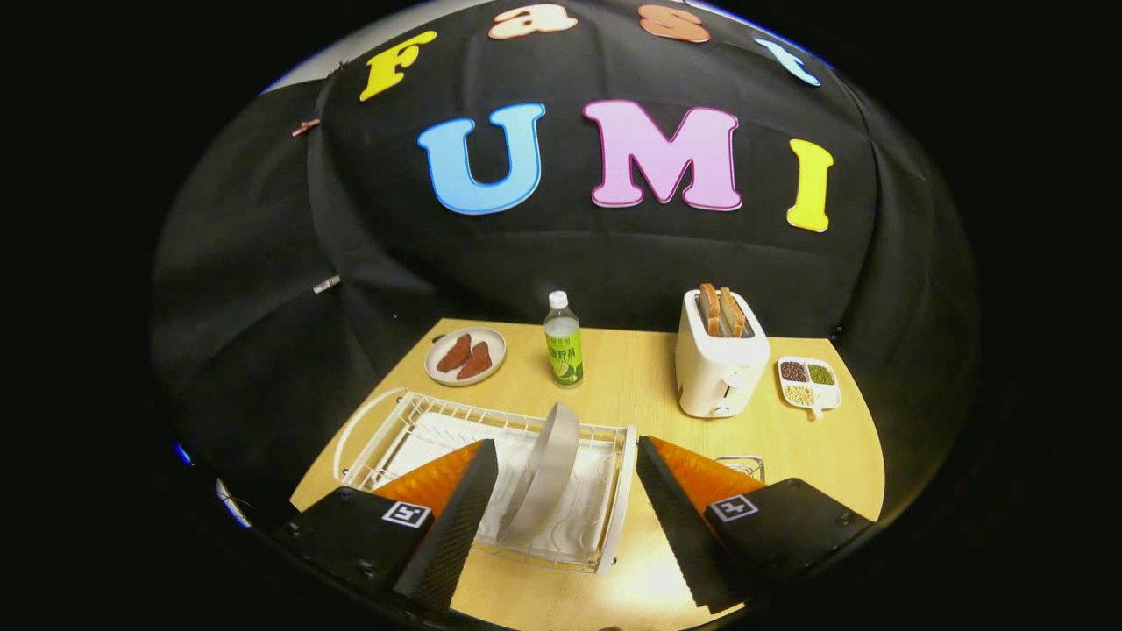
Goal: Take the plate from the dish rack, then take the spoon from the basket and place it into the plate.
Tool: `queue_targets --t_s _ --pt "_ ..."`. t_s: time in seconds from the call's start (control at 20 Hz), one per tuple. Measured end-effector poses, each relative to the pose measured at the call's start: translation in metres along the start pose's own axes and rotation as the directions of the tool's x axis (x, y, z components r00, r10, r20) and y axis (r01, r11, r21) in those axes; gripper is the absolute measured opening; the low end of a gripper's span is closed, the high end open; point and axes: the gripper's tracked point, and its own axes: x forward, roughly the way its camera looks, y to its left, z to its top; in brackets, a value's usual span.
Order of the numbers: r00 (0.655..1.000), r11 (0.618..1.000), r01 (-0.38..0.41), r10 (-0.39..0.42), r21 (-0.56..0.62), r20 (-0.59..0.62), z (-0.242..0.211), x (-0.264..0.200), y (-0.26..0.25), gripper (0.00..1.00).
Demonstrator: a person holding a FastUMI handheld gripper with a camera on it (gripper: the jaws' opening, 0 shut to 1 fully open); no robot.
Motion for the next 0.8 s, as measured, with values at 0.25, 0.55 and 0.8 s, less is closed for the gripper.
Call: queue_targets --t_s 0.25,0.55,0.8 --pt "0.989 0.994 0.061 -0.049 0.086 -0.141 -0.028 0.054 -0.003 0.98" --pt "0.965 0.982 0.045 0.005 0.184 -0.261 -0.051 0.087 0.014 0.76" --pt "0.963 0.968 0.100 -0.035 0.232 -0.267 -0.050 0.098 0.017 0.41"
